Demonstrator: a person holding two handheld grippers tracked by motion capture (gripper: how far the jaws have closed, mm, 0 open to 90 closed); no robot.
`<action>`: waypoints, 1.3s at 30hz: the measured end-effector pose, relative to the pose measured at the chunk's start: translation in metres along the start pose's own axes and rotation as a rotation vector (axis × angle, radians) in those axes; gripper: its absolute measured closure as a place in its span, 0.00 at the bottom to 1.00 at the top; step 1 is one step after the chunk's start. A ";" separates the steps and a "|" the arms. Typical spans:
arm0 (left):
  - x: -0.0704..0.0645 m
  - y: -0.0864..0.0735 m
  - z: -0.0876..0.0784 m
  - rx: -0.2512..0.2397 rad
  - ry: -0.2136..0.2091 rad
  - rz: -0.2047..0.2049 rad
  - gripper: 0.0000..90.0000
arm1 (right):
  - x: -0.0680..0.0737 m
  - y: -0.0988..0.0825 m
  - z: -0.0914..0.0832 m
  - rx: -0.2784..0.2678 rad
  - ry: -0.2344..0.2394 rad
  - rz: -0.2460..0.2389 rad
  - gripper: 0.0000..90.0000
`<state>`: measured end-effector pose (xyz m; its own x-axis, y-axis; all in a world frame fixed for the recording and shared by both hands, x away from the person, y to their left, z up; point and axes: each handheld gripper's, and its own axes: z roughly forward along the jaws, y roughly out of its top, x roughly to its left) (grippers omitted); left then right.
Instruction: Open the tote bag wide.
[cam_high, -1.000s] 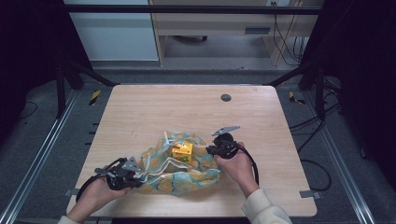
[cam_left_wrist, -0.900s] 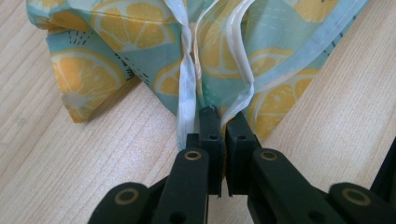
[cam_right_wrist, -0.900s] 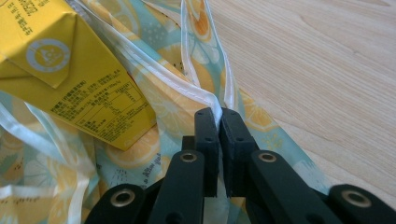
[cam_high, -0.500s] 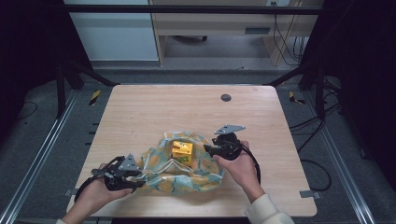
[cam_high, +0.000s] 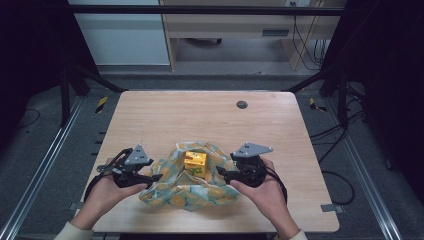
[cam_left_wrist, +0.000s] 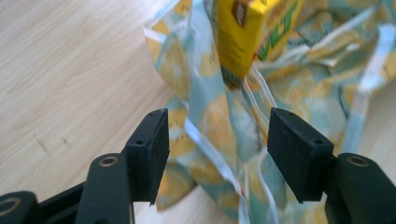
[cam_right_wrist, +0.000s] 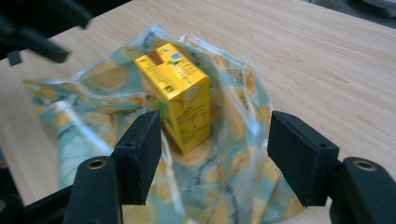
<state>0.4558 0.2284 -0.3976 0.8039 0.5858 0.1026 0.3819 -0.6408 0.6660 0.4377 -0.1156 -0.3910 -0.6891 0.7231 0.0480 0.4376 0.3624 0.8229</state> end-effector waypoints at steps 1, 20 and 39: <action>0.001 0.003 0.003 0.000 0.000 0.003 0.43 | 0.003 -0.002 -0.003 -0.003 0.004 -0.005 0.39; 0.004 0.025 0.038 -0.013 0.005 0.032 0.48 | 0.033 -0.033 -0.022 0.017 -0.001 -0.025 0.34; 0.005 0.036 0.050 0.090 -0.028 0.029 0.82 | 0.042 -0.049 0.011 0.158 0.040 -0.101 0.57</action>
<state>0.4965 0.1840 -0.4104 0.8271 0.5532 0.0991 0.3968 -0.6997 0.5942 0.3934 -0.0964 -0.4360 -0.7550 0.6557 -0.0053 0.4481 0.5217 0.7260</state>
